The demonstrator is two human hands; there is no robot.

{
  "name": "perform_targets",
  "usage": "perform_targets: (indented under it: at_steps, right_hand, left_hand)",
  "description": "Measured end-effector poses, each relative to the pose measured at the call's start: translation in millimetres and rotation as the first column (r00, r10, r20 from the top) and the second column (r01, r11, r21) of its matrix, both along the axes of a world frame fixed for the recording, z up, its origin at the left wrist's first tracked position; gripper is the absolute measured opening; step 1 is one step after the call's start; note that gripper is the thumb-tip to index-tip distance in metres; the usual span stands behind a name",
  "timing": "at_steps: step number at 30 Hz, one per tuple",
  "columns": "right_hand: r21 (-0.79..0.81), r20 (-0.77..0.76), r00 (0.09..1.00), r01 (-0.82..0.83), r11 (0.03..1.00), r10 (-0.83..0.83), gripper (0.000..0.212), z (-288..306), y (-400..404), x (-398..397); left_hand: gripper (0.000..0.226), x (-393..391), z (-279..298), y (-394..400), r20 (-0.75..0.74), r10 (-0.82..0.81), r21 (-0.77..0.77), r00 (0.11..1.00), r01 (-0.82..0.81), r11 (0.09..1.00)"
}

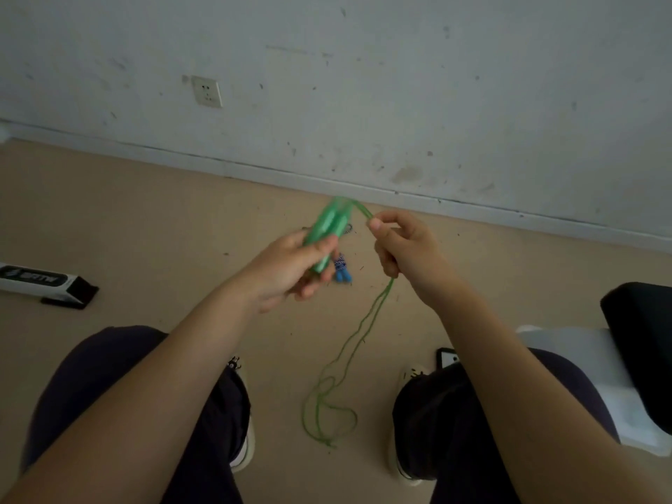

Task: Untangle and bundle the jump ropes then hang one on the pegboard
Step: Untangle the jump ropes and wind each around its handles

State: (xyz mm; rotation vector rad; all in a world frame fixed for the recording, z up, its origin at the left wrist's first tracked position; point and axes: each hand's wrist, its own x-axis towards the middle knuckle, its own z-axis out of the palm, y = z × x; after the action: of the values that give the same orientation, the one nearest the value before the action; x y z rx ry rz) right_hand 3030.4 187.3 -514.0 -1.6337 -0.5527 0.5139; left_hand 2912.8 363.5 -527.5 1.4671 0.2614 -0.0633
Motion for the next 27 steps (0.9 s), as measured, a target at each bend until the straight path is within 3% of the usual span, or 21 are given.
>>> perform_targets:
  at_steps: [3,5,7,9,11,13,16,19,24,27]
  right_hand:
    - [-0.123,0.027,0.995,0.102,0.987,-0.099,0.011,-3.6,0.2,3.1]
    - [-0.241,0.129,0.989,0.099,0.966,-0.069,0.009,-4.1,0.9,1.5]
    - [-0.333,0.194,0.98,0.019,0.943,0.048,0.007,-2.7,0.2,-4.4]
    - [-0.355,0.199,0.963,-0.101,0.929,0.181,0.006,-0.7,-2.1,-11.3]
    - [-0.33,0.187,0.943,-0.205,0.921,0.277,0.007,3.1,-3.3,-18.4]
    - [-0.285,0.17,0.934,-0.257,0.923,0.313,0.008,5.9,-1.4,-23.7]
    - [-0.268,0.209,0.92,-0.273,0.924,0.333,0.013,5.8,2.2,-27.7]
    - [-0.214,0.206,0.924,-0.279,0.936,0.322,0.015,5.2,4.0,-29.4]
    - [-0.095,0.127,0.958,-0.248,0.964,0.259,0.015,4.8,4.3,-27.3]
    - [-0.038,0.05,0.962,-0.266,0.963,0.268,0.006,8.1,-0.5,-23.1]
  left_hand:
    - [0.025,4.2,3.4,10.5,0.06,0.335,-0.091,0.94,-0.329,0.94]
    - [0.024,3.7,2.1,14.1,0.034,0.41,0.053,0.912,-0.411,0.91]
    - [0.021,1.2,0.2,14.6,-0.038,0.322,0.289,0.946,-0.298,0.91]
    - [0.014,-2.1,-2.9,13.4,-0.144,0.11,0.47,0.983,-0.03,0.882]
    - [0.015,-6.1,-3.9,10.8,-0.283,-0.12,0.573,0.951,0.268,0.774]
    - [0.02,-10.7,-2.6,4.9,-0.413,-0.287,0.535,0.864,0.485,0.692]
    - [0.038,-14.7,-0.4,-7.9,-0.446,-0.418,0.347,0.791,0.584,0.734]
    - [0.058,-13.1,0.1,-15.1,-0.363,-0.413,0.279,0.835,0.521,0.807]
    - [0.039,-12.2,1.5,-7.3,-0.242,-0.34,0.211,0.909,0.391,0.896]
    - [0.05,-10.0,3.8,-0.2,-0.146,-0.318,0.048,0.937,0.328,0.943]
